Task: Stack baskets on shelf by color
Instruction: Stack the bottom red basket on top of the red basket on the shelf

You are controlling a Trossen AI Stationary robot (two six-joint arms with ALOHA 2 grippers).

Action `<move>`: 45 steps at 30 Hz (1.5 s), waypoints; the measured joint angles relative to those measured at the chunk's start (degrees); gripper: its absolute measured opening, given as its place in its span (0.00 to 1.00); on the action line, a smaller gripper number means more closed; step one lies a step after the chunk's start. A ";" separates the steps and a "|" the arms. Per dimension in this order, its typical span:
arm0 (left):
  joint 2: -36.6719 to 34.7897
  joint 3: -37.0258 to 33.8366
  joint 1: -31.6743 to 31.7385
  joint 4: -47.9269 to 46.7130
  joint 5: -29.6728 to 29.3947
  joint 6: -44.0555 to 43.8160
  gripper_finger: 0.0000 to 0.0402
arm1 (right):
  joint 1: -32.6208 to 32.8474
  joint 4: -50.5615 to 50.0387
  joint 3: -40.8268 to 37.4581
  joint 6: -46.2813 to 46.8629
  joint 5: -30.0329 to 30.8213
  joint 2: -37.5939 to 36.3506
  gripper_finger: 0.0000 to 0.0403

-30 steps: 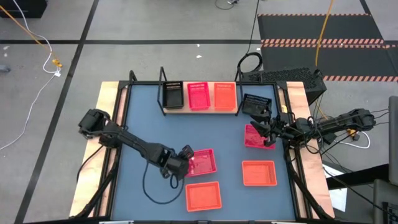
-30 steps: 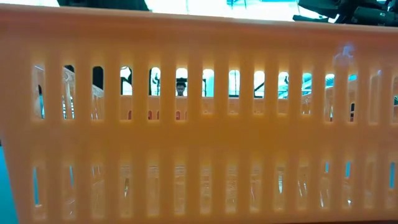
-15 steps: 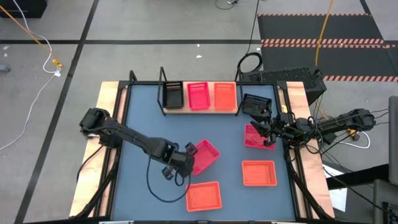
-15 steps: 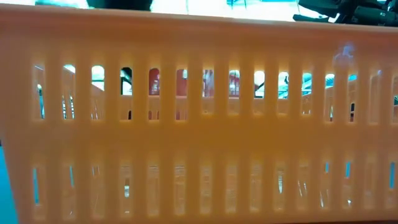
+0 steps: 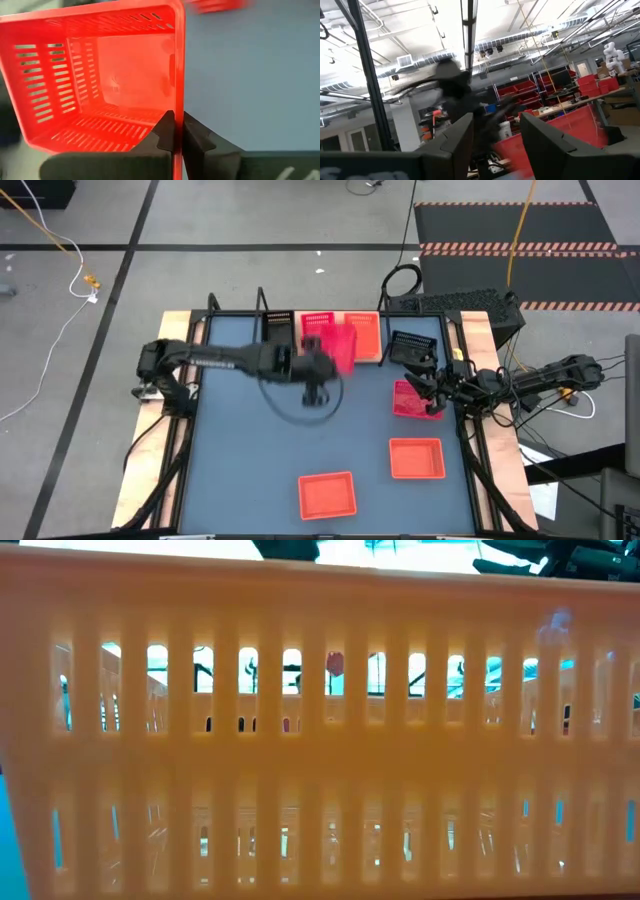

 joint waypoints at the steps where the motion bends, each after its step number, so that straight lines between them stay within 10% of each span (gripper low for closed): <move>1: 0.09 -0.02 2.19 0.64 -0.66 -0.98 0.04 | 0.00 0.00 -0.01 0.00 0.00 0.00 0.38; 13: 1.42 -0.33 19.10 2.89 5.40 -7.90 0.06 | 0.00 0.04 -0.01 -1.14 0.07 0.00 0.38; 45: 5.06 -0.37 15.31 -3.32 6.37 -3.15 0.16 | 0.00 -0.07 -0.02 -0.12 -0.03 0.02 0.38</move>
